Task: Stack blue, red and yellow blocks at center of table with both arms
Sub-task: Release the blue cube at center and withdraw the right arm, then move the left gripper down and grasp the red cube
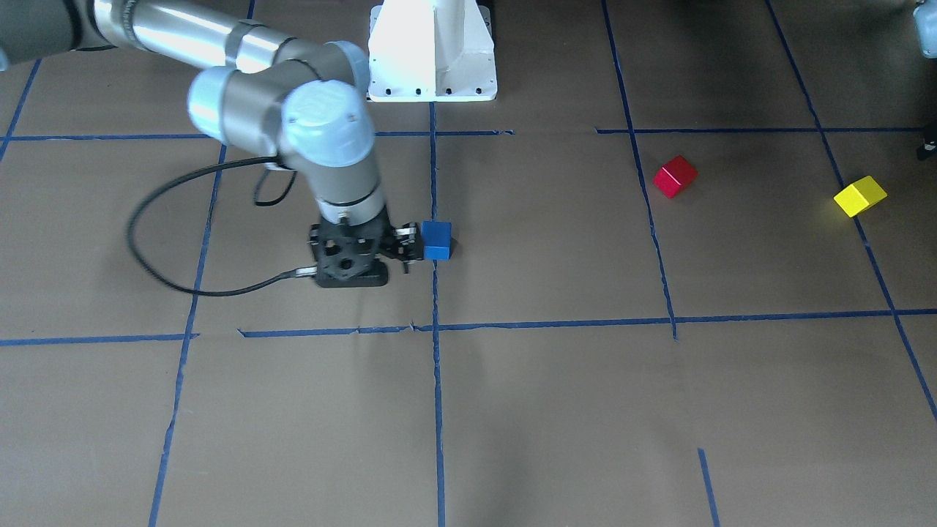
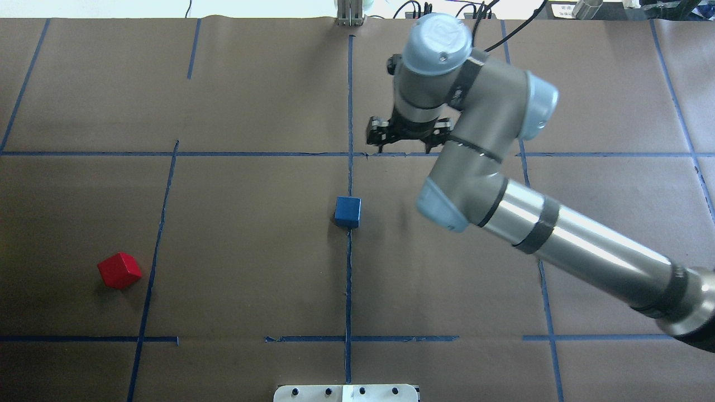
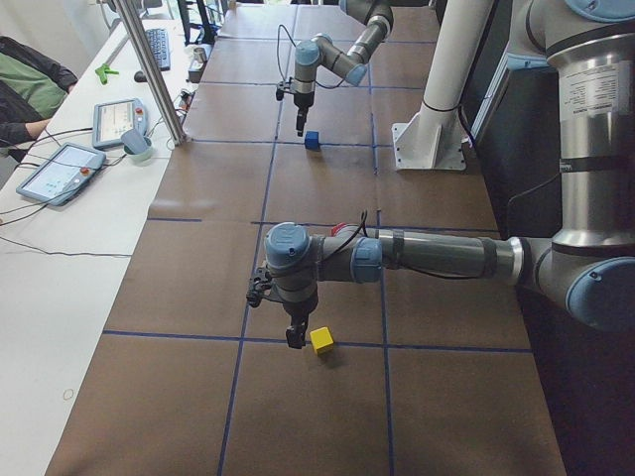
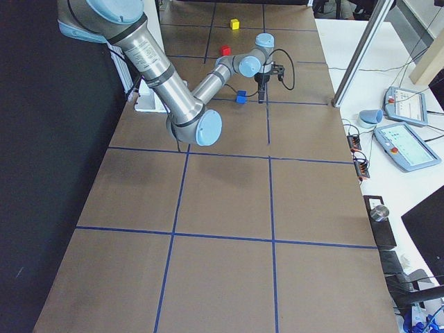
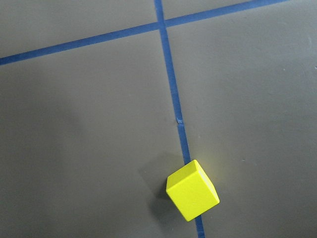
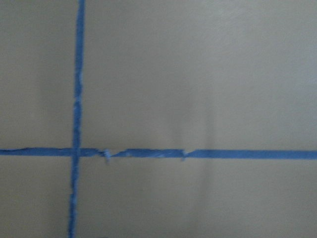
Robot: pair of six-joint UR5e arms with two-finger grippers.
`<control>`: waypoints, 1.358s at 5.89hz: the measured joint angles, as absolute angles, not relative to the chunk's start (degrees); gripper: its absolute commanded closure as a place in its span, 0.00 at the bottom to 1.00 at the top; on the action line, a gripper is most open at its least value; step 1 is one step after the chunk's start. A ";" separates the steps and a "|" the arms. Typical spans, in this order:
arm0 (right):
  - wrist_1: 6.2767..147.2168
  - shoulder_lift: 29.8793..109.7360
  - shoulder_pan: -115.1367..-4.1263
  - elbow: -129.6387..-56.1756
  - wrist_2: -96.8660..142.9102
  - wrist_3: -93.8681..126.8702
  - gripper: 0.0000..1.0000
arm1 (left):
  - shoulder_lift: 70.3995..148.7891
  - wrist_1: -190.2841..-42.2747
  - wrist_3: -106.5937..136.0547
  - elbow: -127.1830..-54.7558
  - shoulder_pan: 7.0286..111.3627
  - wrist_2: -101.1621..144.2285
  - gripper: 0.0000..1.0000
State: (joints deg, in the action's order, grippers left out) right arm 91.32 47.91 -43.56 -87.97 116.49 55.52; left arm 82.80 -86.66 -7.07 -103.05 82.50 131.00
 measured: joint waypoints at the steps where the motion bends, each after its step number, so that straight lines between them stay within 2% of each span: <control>1: 91.95 53.32 -49.65 -90.96 120.43 45.33 0.00 | 84.56 -87.46 -7.04 -103.58 82.27 130.94 0.00; 3: 92.18 65.07 -62.20 -95.33 126.78 22.86 0.00 | 87.11 -91.99 -7.35 -104.16 81.71 131.19 0.00; 5: 92.13 78.86 -73.26 -99.93 129.93 1.44 0.00 | 84.24 -107.41 -7.15 -103.98 78.02 132.13 0.00; 8: 91.48 95.46 -87.25 -102.19 131.78 -19.97 0.02 | 83.78 -124.95 -4.31 -104.51 61.88 132.40 0.00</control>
